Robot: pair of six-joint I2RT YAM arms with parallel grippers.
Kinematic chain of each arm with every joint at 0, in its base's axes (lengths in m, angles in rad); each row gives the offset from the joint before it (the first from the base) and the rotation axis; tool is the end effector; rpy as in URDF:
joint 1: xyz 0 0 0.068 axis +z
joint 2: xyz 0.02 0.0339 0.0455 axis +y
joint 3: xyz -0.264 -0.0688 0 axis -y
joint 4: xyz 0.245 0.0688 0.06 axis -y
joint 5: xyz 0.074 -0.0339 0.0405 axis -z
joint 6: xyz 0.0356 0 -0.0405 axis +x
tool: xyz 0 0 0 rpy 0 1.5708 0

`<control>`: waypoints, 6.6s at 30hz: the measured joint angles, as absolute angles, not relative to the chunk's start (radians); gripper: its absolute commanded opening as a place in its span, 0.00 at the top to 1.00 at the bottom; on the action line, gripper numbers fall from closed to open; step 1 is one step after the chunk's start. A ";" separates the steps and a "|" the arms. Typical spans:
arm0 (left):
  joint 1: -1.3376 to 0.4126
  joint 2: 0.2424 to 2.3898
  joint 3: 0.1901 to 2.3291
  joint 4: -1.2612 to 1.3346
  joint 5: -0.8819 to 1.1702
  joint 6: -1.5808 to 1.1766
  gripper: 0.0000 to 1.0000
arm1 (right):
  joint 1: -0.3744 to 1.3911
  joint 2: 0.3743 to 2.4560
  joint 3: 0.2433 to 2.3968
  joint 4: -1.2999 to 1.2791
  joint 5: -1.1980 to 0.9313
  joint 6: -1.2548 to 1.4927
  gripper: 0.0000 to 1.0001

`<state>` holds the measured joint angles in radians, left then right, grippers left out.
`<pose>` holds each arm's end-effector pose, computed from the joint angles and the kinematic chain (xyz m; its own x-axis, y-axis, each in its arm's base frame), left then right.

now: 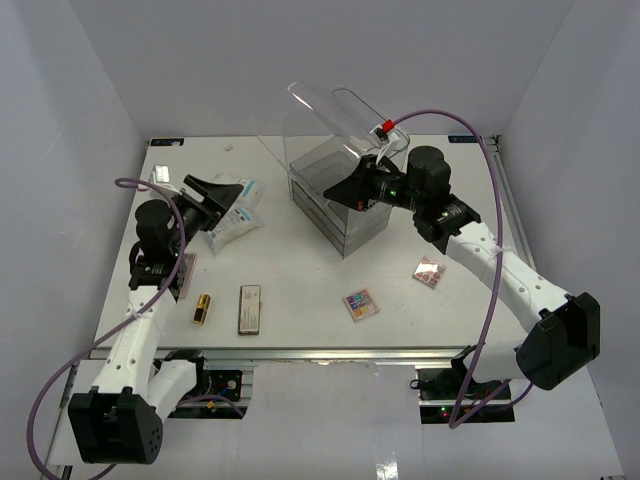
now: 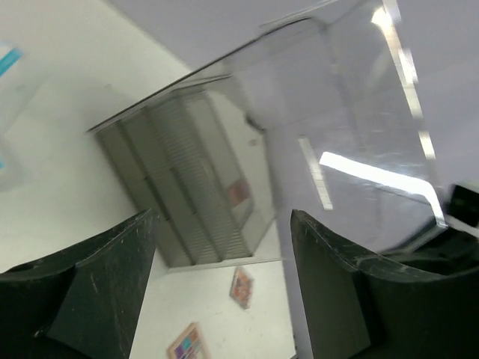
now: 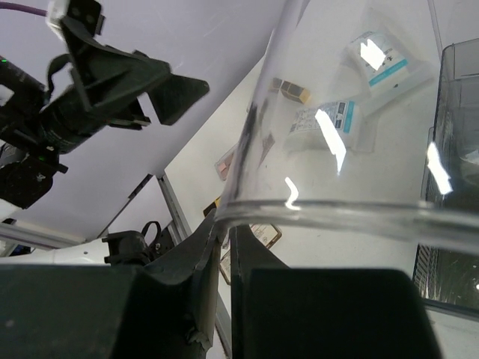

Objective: Organize the makeup

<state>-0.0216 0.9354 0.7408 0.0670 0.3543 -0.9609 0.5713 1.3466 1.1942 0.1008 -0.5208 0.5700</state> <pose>0.2215 -0.0171 0.3238 -0.3715 -0.7609 -0.5319 0.1044 0.5351 -0.8383 0.2573 0.1865 0.3876 -0.5152 0.2253 -0.8269 -0.7234 0.4031 0.5605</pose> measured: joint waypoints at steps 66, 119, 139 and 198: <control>-0.062 1.119 0.536 0.196 0.417 -1.192 1.00 | 0.550 1.297 1.160 0.108 -0.542 0.587 0.89; -0.649 1.679 0.994 0.502 -0.037 -1.507 0.57 | 0.536 1.285 1.148 0.131 -0.557 0.618 0.89; -0.652 1.494 0.902 0.458 -0.028 -1.304 0.36 | 0.530 1.284 1.147 0.144 -0.566 0.635 0.89; 0.077 2.033 1.245 0.090 0.185 -1.076 1.00 | 0.510 1.265 1.129 0.157 -0.591 0.648 0.89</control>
<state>0.0766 2.0331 1.2449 0.0902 0.1846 -1.0759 0.5099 1.2648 1.1289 0.1574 -0.5910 0.6476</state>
